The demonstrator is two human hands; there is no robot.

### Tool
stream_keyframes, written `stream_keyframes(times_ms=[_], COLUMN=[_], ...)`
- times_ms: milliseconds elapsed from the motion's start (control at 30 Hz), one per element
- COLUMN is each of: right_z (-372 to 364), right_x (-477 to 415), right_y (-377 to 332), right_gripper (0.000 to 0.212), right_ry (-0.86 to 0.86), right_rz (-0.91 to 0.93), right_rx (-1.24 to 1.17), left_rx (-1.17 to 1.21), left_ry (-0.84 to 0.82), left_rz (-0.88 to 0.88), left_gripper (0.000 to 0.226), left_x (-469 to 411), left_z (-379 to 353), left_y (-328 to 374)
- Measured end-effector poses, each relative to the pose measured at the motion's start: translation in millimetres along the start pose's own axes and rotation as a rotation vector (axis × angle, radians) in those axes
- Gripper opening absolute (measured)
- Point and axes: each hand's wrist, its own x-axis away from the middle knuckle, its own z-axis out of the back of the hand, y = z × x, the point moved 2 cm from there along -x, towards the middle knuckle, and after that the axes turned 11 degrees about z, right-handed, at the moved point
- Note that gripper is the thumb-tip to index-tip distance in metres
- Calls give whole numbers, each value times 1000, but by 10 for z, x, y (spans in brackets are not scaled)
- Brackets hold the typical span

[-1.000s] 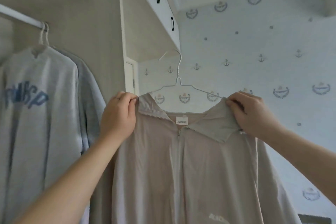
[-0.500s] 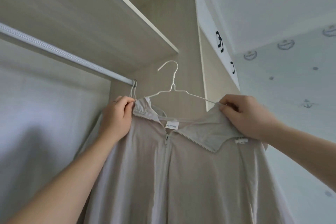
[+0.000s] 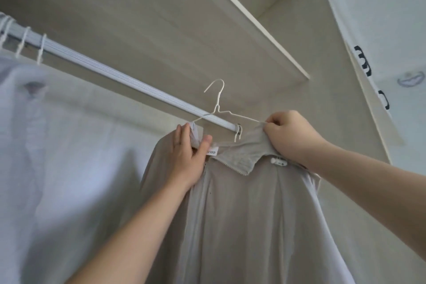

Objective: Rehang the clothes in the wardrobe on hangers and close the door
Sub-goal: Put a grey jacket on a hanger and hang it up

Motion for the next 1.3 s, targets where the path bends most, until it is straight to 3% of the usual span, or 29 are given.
stream_keyframes(times_ms=[67,267,633,933,1033,1133,1200,1300], right_z=[-205,-680,-1066,-1138,-1124,-1132,-1140,-1110], right_x=[-129,-424,-407,-166,-169,-89,-5,56], right_y=[-73,-258,-179,15,82,131,160,239], right_gripper=[24,26,26,23,21,28,43,80], right_ry=[-2,-32,-59,-182,-211,-213,-206,-347], right_rz=[-8,-28,-85,-79,-3,262,470,520], right_rx=[-16,-84,-158,-156,-7,373,678,843], left_rx=[34,-105,-185,-276,-254,-256,-263,-243], left_ry=[-63,-177,-182,-239,-236,-208,-197,-202], left_rz=[-10,82,109,83,73,67,39,-14], left_gripper=[112,134,158,157,158,158,156,151], left_x=[-118,-401,-565,-445,-438,-456,-454,-435], left_z=[3,167,161,-87,-168,-261,-337,-475], left_y=[-128,-575,-1048,-1225,-1213,-1202,-1192,-1171])
